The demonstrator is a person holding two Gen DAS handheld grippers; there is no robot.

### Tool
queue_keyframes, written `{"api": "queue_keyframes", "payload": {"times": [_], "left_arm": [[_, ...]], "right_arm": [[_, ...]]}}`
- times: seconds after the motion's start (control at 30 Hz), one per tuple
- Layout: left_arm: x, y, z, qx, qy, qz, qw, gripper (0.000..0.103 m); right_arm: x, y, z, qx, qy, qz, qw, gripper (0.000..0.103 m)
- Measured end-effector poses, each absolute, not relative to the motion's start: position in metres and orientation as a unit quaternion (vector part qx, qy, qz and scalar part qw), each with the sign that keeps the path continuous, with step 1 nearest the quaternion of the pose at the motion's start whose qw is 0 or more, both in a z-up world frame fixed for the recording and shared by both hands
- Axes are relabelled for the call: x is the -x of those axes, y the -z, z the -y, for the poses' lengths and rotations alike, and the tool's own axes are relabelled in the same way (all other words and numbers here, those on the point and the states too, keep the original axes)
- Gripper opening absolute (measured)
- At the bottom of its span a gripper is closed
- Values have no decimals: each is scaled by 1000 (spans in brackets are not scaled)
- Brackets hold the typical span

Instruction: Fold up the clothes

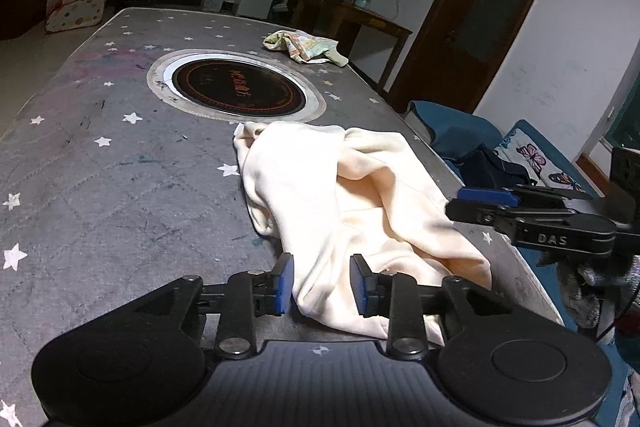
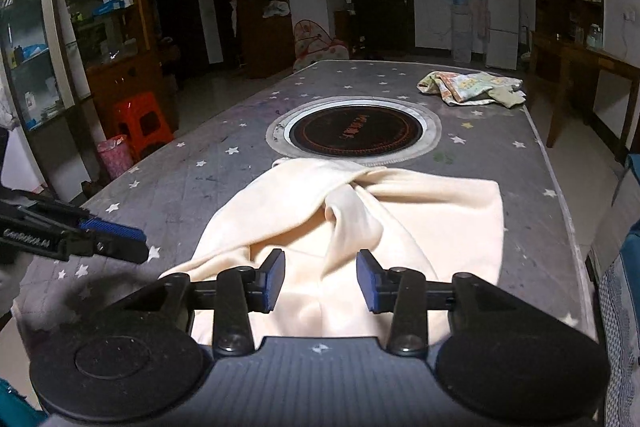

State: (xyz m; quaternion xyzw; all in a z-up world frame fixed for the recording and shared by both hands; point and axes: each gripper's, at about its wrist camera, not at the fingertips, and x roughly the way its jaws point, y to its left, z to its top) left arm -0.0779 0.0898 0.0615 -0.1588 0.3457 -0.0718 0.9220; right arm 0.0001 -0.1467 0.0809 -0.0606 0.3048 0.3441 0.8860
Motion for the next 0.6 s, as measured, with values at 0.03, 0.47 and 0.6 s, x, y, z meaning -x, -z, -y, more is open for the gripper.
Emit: {"api": "queue_keyframes", "payload": {"times": [0.03, 0.47, 0.6], "left_arm": [[77, -61, -90, 162, 70, -346, 922, 37], [71, -50, -95, 182, 49, -355, 916, 48], [69, -46, -98, 186, 42, -360, 913, 50]], "right_arm": [[-4, -80, 143, 60, -344, -306, 886, 40], [-61, -54, 101, 74, -328, -328, 883, 41], [-73, -44, 94, 75, -326, -341, 878, 37]]}}
